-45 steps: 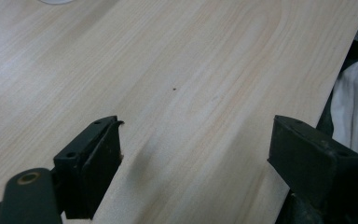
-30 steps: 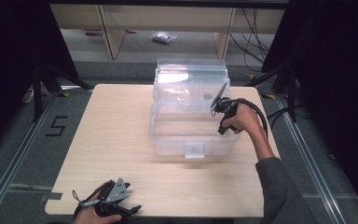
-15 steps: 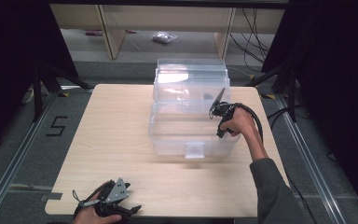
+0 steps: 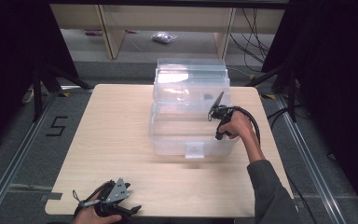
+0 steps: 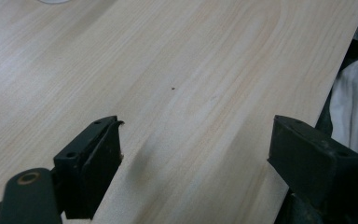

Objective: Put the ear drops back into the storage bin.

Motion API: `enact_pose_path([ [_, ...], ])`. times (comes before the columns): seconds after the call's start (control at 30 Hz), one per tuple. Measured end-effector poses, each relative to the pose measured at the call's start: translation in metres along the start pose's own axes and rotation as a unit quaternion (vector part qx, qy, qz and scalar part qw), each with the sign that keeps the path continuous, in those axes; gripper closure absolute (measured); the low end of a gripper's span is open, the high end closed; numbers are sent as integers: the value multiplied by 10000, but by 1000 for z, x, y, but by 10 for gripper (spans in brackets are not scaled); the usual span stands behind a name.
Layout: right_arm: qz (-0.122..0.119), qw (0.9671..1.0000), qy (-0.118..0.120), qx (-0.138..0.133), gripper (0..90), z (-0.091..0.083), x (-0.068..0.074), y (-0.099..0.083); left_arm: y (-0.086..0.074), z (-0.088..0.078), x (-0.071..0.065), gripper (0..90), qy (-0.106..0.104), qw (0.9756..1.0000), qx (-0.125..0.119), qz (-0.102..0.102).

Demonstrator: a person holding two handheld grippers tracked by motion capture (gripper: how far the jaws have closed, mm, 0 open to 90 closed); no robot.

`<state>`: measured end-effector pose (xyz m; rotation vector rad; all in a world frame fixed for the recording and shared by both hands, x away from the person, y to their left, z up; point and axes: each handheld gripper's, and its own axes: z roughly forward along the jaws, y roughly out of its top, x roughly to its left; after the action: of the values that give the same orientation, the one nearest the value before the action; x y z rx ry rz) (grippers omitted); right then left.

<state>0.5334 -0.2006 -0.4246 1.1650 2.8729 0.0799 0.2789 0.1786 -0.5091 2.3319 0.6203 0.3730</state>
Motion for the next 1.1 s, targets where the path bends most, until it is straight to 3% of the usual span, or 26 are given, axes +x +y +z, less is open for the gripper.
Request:
enact_pose_path([
  [0.07, 216, 9997, 34, 81, 601, 2, 2, 1, 0, 0, 0, 165, -3, 10000, 2, 1],
  [0.17, 84, 10000, 3, 44, 601, 6, 0, 0, 0, 0, 0, 165, -5, 10000, 8, 7],
  [0.23, 55, 9999, 129, 58, 601, 7, -1, 1, 0, 0, 0, 165, 5, 10000, 12, 13],
  [0.33, 250, 9996, 56, 91, 601, 7, 2, 2, 0, 0, 0, 165, -2, 10000, 10, 15],
  [0.5, 229, 9996, -17, 184, 600, 8, 0, 2, 0, 0, 0, 165, -5, 10000, 9, 12],
  [0.57, 115, 9998, 1, 140, 600, 9, -1, 2, 0, 0, 0, 165, -8, 10000, 13, 19],
  [0.6, 242, 9995, 21, 196, 600, 8, 1, 2, 0, 0, 0, 165, -23, 10000, 10, 10],
  [0.67, 199, 9996, 10, 223, 599, 8, 1, 2, 0, 0, 0, 165, -13, 10000, 19, 28],
  [0.8, 41, 9998, -72, 178, 596, 7, -2, 1, 0, 0, 0, 165, -28, 10000, 16, 12],
  [0.87, 129, 9997, -71, 203, 595, 5, 0, 0, 0, 1, 0, 165, -36, 10000, 8, 17],
  [0.9, 25, 9998, -45, 179, 595, 5, -2, 0, -1, 1, -1, 165, -23, 10000, 7, -86],
  [0.93, 125, 9998, -77, 161, 594, 5, 0, -1, 0, 1, -1, 165, -28, 10000, 10, -78],
  [1.1, 148, 9998, -94, 17, 560, -3, 0, -4, 0, 0, -2, 165, -31, 10000, 4, -72],
])
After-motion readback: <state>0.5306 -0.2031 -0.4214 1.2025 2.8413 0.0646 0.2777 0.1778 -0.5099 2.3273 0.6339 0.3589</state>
